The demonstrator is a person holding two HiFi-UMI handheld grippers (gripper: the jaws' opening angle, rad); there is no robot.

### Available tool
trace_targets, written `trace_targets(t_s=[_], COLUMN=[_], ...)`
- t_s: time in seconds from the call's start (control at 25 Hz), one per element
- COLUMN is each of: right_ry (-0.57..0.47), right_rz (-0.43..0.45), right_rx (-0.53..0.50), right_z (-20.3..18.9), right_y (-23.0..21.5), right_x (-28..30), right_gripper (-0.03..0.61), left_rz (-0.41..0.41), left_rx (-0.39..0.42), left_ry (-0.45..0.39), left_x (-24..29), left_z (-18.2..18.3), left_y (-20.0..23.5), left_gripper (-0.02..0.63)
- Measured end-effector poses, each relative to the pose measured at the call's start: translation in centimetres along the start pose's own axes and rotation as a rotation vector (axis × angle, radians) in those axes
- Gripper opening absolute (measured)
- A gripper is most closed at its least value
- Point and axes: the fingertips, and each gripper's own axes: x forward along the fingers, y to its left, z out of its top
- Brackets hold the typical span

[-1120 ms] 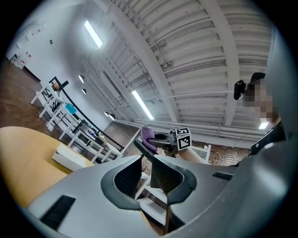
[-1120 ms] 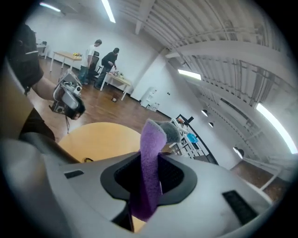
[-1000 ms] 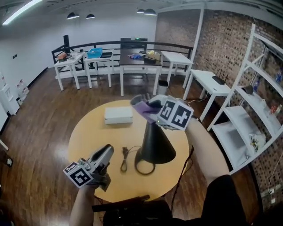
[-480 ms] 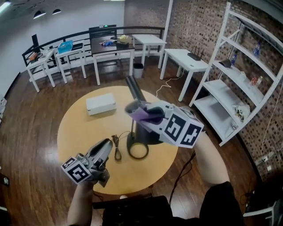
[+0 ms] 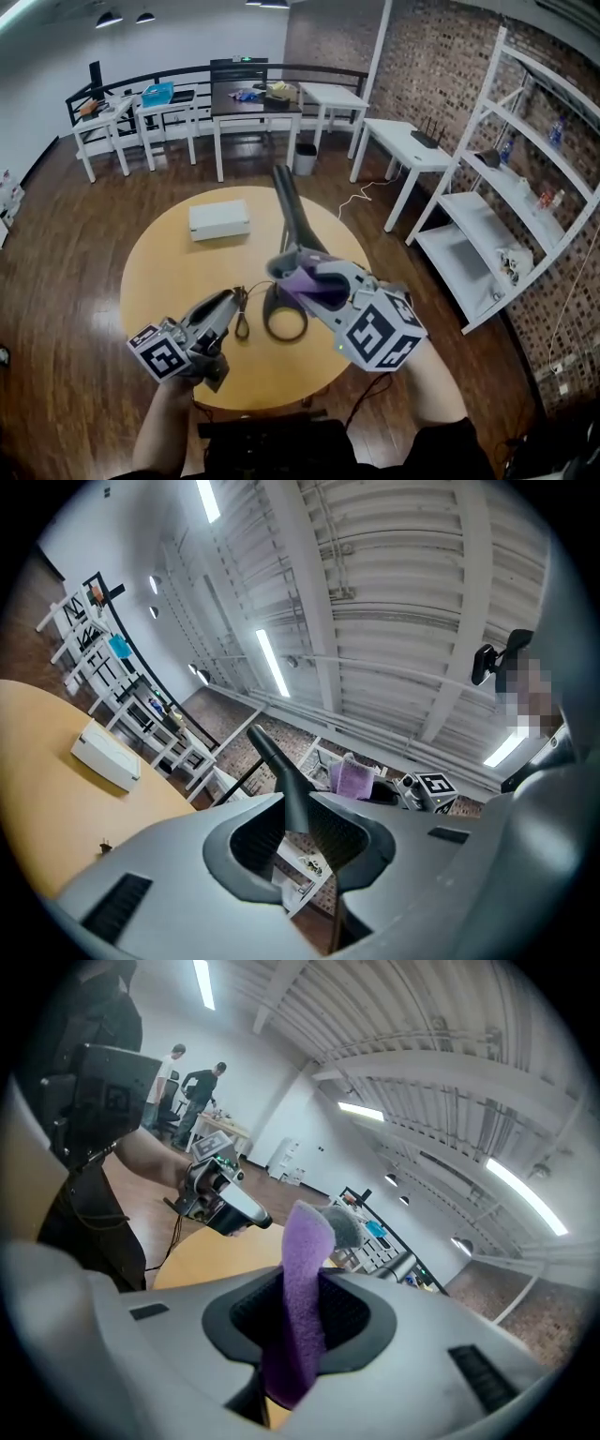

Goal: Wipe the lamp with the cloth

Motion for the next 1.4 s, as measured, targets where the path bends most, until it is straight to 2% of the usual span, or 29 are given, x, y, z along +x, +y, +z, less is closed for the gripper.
trace_targets(t_s=[0.4,0.68,0.76,0.92,1.08,1.2,1.28,1.4], right_ry=[-0.019,0.037,0.057,0.123,0.24,0.366,0.439,0.563], right_rz=[0.035,0.01,-0.036,-0.196,-0.402,-0.552,-0.574,-0.509], right_rx=[-0.075,-0.032,-0.018,0.04,0.086,0.067,0.024,-0.065], right_z=[0.0,0.7,1.5,4.1,5.3,4.7,4.3,3.0], right_y=[2.5,2.3,1.0,-1.8,-5.4,-8.3,-10.2,-13.5], right_x=[-1.4,-1.1,-0.5,3.3,8.3,10.5,11.4,12.8], right_gripper=[0.091,0.091,0.091,0.091,0.091,0.091,0.091,0.091], left_rz=[0.019,-0.067,-0.098,-0.16,-0.233,-0.278,-0.306,-0.341], left_rx=[0.027,-0.026,-0.032,-0.041,-0.063,-0.087,-0.108,-0.114], left_ry=[-0.015,0.026,0.048,0.108,0.183,0.233,0.256,0.287], left_x=[-0.6,0.0,0.5,1.0,1.3,1.1,0.8,0.4], left_z=[-0.9,0.0,0.4,2.4,5.1,6.7,7.5,8.3], left_y=[-1.5,0.8,1.8,5.0,8.0,10.0,11.0,11.8], left_gripper=[0.069,0.069,0.069,0.069,0.068,0.067,0.067,0.067])
